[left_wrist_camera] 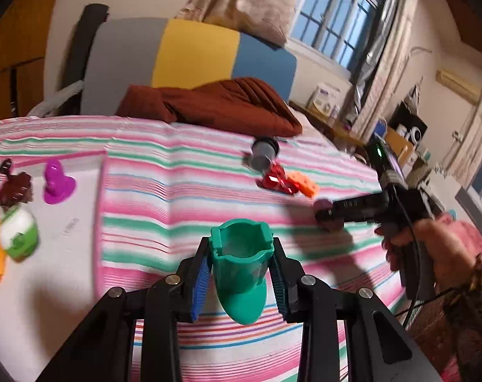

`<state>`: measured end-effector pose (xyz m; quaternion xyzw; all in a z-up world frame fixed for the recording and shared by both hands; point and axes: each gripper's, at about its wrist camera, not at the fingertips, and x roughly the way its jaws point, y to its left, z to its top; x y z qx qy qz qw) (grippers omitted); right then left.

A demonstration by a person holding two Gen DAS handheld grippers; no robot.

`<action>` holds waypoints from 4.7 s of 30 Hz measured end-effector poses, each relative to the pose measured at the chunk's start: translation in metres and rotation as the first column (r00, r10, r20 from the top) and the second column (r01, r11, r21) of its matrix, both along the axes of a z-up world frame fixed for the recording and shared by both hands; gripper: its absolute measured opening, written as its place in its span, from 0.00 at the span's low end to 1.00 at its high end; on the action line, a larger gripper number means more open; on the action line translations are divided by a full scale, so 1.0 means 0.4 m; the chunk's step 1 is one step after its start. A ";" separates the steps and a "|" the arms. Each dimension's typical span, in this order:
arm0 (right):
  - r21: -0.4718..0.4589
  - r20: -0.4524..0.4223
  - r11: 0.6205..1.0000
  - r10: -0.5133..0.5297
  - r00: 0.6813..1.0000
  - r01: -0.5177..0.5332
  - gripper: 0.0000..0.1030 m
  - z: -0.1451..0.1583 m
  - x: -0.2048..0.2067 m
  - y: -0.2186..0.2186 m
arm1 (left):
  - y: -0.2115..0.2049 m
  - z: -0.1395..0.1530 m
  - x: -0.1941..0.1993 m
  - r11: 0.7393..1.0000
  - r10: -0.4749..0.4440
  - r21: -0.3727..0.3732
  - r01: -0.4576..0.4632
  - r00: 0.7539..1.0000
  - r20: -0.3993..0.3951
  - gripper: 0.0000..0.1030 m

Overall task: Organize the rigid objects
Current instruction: 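Carry the teal cup into the tray with the left gripper while the right gripper holds the purple soap, then carry the purple soap into the tray and open the right gripper, then move the right gripper to the orange interlocking cubes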

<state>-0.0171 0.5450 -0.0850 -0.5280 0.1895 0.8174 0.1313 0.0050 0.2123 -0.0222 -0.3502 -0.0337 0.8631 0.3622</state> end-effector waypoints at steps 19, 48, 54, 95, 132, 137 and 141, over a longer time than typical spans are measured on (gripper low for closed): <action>-0.020 -0.071 0.998 0.058 0.996 -0.059 0.39 0.023 -0.013 -0.030 | -0.207 -0.028 -0.294 0.945 0.324 -0.089 -0.314 0.935 0.142 0.34; -0.020 -0.092 0.998 0.052 0.994 -0.054 0.37 0.030 -0.013 -0.029 | -0.254 -0.022 -0.167 0.914 0.399 -0.087 -0.396 0.917 0.015 0.93; 0.008 -0.102 0.995 0.095 0.990 -0.095 0.34 0.038 -0.017 -0.060 | -0.280 -0.039 -0.094 0.921 0.374 -0.115 -0.373 0.927 -0.014 0.94; -0.228 -0.297 0.671 0.643 0.706 -0.706 0.29 0.108 -0.051 -0.865 | -0.597 -0.015 0.032 0.802 0.577 -0.090 -0.590 0.805 -0.137 0.98; -0.235 -0.324 0.740 0.552 0.768 -0.631 0.39 0.151 -0.068 -0.796 | -0.596 -0.002 0.043 0.800 0.594 -0.056 -0.597 0.802 -0.059 0.99; -0.175 -0.298 0.798 0.515 0.803 -0.577 0.39 0.142 -0.049 -0.703 | -0.525 0.004 0.047 0.847 0.522 -0.074 -0.526 0.851 -0.061 0.99; -0.168 -0.274 0.828 0.483 0.832 -0.536 0.39 0.117 -0.028 -0.643 | -0.471 0.008 0.056 0.878 0.468 -0.081 -0.472 0.882 -0.061 1.00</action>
